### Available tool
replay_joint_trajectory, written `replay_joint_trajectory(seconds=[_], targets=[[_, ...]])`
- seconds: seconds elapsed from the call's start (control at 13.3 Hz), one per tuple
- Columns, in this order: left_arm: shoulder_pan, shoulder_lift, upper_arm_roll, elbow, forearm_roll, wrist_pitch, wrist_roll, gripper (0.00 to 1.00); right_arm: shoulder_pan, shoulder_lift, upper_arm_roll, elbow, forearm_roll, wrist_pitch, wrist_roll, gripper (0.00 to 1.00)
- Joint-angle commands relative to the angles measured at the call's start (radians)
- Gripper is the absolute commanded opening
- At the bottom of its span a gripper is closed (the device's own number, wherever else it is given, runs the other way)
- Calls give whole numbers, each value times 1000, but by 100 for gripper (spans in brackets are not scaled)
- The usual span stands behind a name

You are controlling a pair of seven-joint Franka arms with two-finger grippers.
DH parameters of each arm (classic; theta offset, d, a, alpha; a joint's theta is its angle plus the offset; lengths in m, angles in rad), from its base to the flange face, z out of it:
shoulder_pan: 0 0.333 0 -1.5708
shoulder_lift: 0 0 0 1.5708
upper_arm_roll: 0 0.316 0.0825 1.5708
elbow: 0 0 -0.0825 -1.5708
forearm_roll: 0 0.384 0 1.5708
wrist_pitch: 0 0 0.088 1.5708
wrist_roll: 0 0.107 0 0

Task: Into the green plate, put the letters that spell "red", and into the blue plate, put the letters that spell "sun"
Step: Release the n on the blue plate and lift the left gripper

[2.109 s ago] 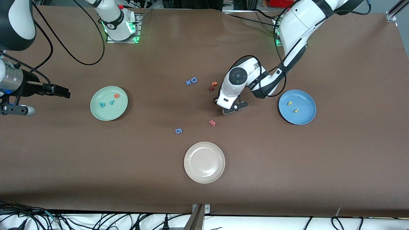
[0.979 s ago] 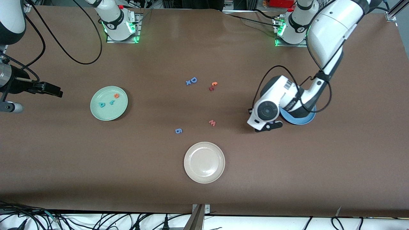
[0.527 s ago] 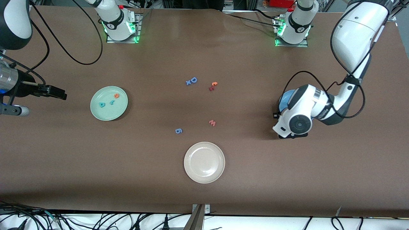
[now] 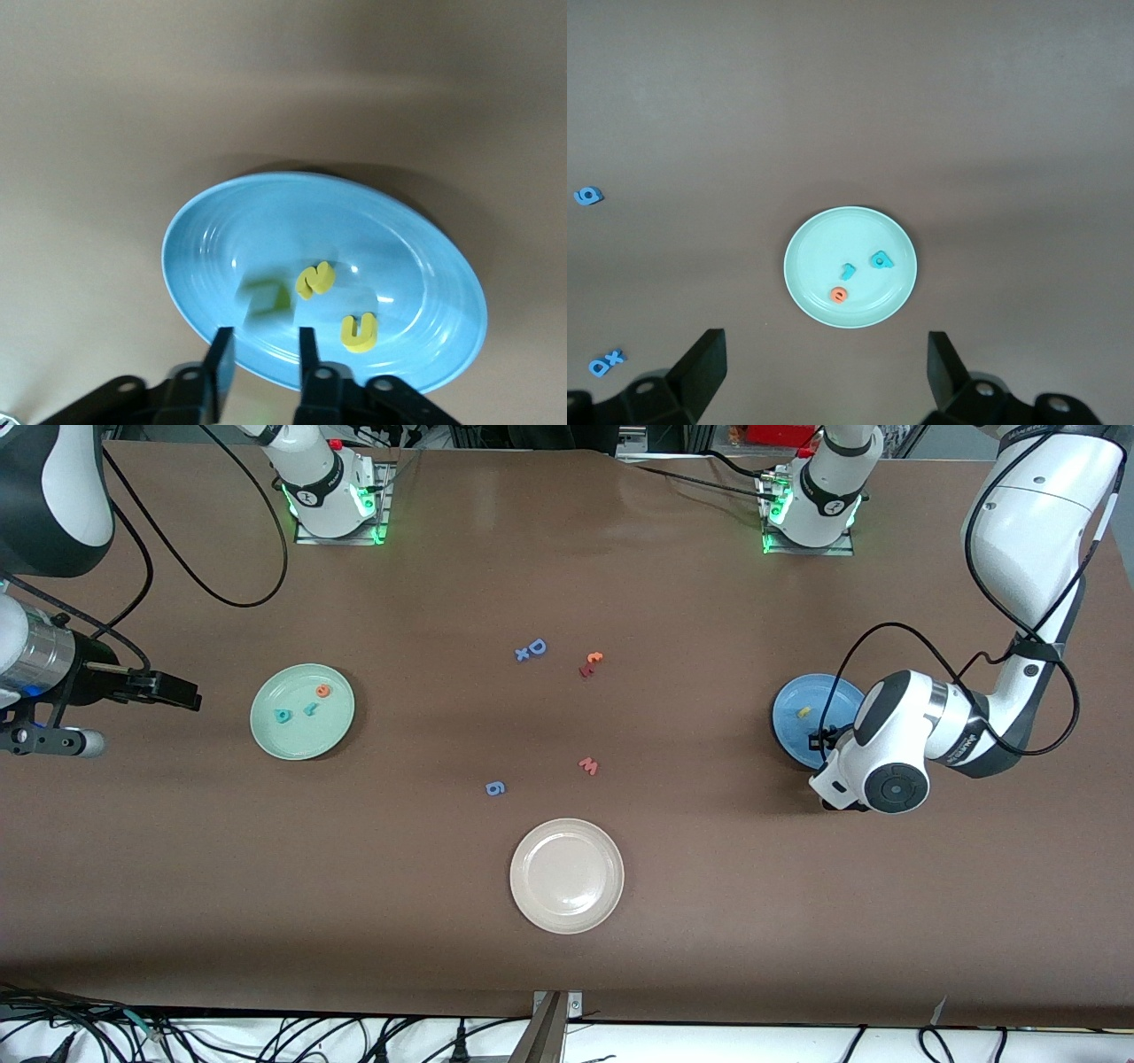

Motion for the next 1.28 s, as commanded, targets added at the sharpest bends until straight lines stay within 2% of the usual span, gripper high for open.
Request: replay_joint_trajectory(seconds=[0.0, 0.45, 0.6, 0.75, 0.98, 1.05, 1.13, 1.21], targets=[[-1, -4, -5, -1, 30, -23, 11, 100, -1, -15, 3, -4, -6, 8, 13, 100], [2, -10, -4, 11, 30, -20, 0, 100, -9, -15, -2, 10, -6, -1, -3, 100], [6, -45, -4, 11, 28, -22, -1, 100, -3, -23, 1, 10, -16, 5, 13, 100], [54, -59, -16, 10, 27, -22, 3, 100, -1, -23, 1, 5, -15, 4, 13, 100], [49, -82, -16, 5, 13, -29, 5, 100, -1, -23, 1, 5, -10, 1, 7, 100], [46, -111, -4, -4, 9, -29, 25, 100, -3, -23, 0, 5, -10, -1, 2, 100], [1, -160, 45, -18, -5, -28, 45, 100, -3, -23, 0, 5, -10, -3, 0, 100], [-77, -211, 159, -28, -74, -25, 87, 100, -3, -23, 0, 5, -9, -3, 0, 100]])
